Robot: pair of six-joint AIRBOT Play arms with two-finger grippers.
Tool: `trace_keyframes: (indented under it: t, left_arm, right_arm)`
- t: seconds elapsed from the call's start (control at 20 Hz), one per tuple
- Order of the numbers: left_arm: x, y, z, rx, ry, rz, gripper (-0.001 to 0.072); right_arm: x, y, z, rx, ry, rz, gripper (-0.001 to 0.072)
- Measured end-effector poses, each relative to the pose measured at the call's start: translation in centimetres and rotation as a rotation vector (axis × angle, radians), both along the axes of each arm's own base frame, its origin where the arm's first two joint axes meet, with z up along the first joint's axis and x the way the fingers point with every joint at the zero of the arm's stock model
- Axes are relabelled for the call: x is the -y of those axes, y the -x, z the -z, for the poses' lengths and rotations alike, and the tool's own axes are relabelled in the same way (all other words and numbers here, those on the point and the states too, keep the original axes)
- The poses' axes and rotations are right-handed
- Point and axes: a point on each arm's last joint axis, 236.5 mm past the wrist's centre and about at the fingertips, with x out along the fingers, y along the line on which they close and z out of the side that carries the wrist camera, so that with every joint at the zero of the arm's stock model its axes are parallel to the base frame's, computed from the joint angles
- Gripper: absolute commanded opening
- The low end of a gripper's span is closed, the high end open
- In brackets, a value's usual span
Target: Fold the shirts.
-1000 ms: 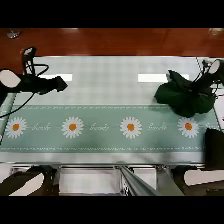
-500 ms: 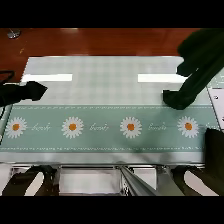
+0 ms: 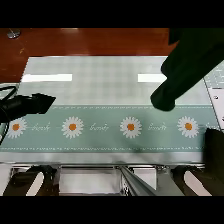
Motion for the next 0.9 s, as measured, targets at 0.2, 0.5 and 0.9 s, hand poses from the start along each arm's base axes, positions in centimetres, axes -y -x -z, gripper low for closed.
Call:
trace_keyframes:
  t: [0.2, 0.5, 0.9]
  left_arm:
    - [0.1, -0.1, 0.8, -0.003, 0.004, -0.002, 0.0704]
    - [0.0, -0.4, 0.9, 0.014, 0.003, -0.01, 0.0704]
    - [0.3, 0.3, 1.7, -0.03, 0.0, 0.015, 0.0705]
  right_arm:
    - [-6.7, 1.2, 5.3, -0.167, -0.019, -0.267, 0.0029]
    - [-19.5, 0.7, 23.9, -0.548, 0.038, -0.396, 0.003]
    - [-28.7, 1.1, 40.6, -0.855, 0.007, -0.364, 0.0627]
